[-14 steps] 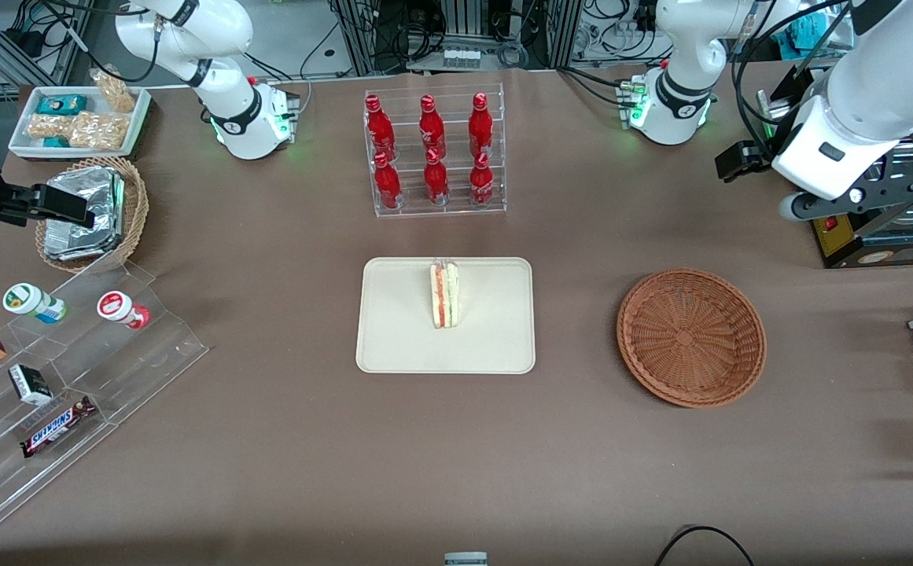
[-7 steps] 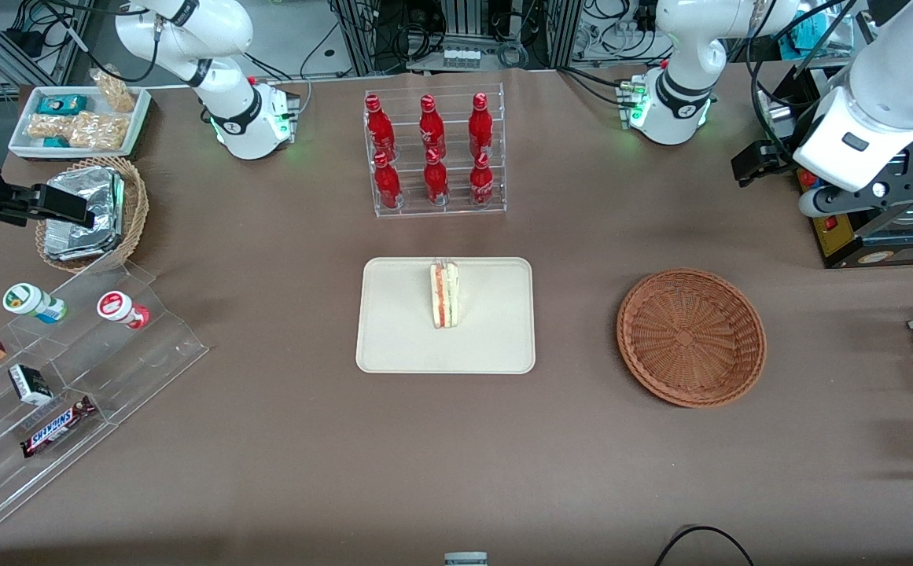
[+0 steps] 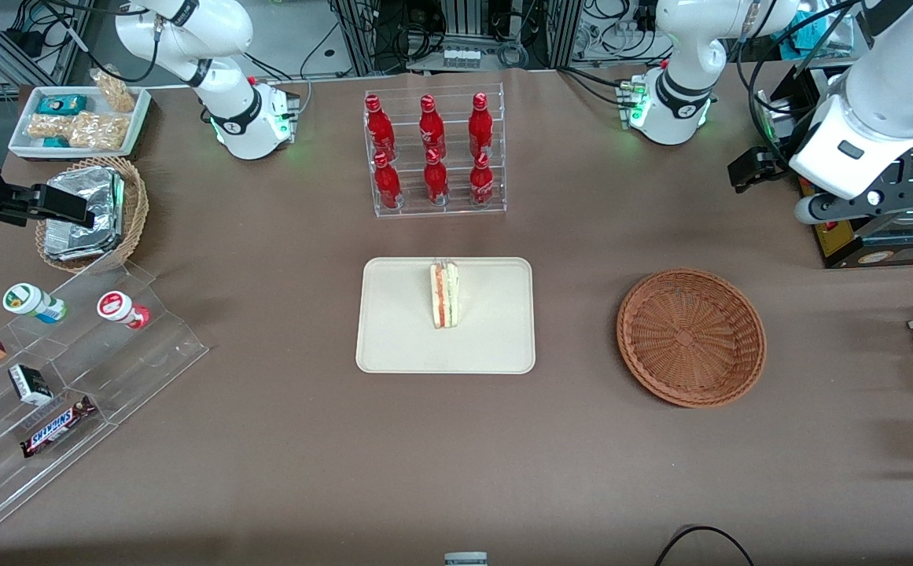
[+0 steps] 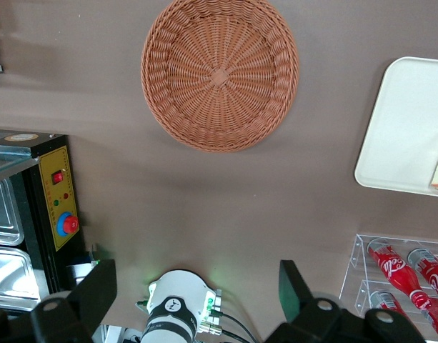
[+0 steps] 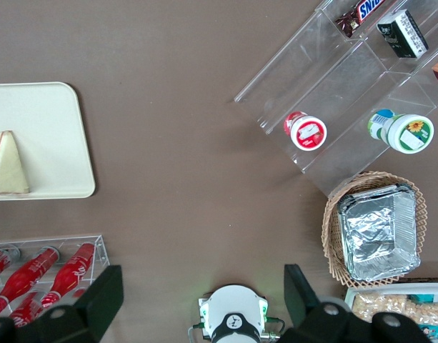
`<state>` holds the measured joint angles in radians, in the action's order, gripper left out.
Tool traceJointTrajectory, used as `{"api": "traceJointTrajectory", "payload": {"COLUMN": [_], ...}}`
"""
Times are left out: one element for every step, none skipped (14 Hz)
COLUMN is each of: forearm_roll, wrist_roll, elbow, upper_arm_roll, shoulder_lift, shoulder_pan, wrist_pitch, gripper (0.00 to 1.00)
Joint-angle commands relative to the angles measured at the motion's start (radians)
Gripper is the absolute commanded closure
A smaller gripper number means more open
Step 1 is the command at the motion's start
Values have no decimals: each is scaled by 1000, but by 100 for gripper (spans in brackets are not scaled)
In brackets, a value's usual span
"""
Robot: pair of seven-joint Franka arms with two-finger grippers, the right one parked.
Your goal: Place sandwich from basket to tray
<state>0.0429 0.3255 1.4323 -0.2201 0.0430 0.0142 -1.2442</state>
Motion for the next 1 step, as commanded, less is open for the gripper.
{"api": "traceJointTrajectory", "payload": {"forearm_roll": [-8], "wrist_roll": [-11], "elbow": [-16], "upper_arm_roll": [-9], "shoulder_lift": [5], "shoulder_pan": [-14], "wrist_pitch": [-4], "gripper": [0]}}
